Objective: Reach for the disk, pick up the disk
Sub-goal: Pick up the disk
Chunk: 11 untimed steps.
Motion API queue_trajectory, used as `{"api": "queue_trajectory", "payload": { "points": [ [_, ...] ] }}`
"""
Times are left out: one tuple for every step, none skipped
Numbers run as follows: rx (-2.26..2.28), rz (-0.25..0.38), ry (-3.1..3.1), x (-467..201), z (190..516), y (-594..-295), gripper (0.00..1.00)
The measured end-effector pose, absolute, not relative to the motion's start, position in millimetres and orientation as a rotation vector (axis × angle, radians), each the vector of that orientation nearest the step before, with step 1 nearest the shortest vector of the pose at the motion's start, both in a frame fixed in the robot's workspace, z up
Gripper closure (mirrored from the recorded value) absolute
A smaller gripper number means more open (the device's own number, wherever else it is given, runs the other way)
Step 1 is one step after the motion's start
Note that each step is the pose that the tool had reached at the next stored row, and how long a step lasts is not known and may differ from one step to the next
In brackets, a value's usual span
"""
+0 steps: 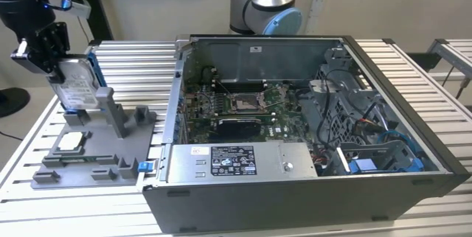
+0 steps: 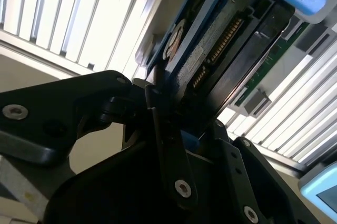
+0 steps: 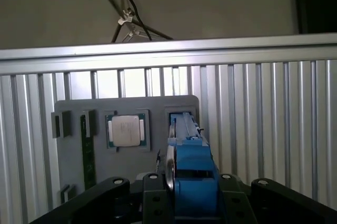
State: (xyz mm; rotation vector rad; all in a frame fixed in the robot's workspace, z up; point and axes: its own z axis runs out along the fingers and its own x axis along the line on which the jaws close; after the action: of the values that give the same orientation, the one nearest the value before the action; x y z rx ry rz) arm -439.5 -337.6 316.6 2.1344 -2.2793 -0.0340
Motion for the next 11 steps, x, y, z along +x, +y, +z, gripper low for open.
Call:
{"api": "queue_trajectory", "payload": {
  "points": [
    [2.134,-0.034,-2.279,-439.5,317.4,-337.6,1.00],
    [2.134,-0.034,-2.279,-439.5,318.2,-337.6,1.00],
    [2.134,-0.034,-2.279,-439.5,319.0,-337.6,1.00],
    [2.134,-0.034,-2.279,-439.5,319.8,-337.6,1.00],
    [2.134,-0.034,-2.279,-439.5,320.5,-337.6,1.00],
    [2.134,-0.034,-2.279,-439.5,321.3,-337.6,1.00],
    [2.134,-0.034,-2.279,-439.5,322.1,-337.6,1.00],
    [2.134,-0.034,-2.279,-439.5,322.7,-337.6,1.00],
    [2.134,-0.034,-2.279,-439.5,323.4,-337.6,1.00],
    [2.134,-0.034,-2.279,-439.5,324.1,-337.6,1.00],
    [2.134,-0.034,-2.279,-439.5,324.6,-337.6,1.00]
  ]
}}
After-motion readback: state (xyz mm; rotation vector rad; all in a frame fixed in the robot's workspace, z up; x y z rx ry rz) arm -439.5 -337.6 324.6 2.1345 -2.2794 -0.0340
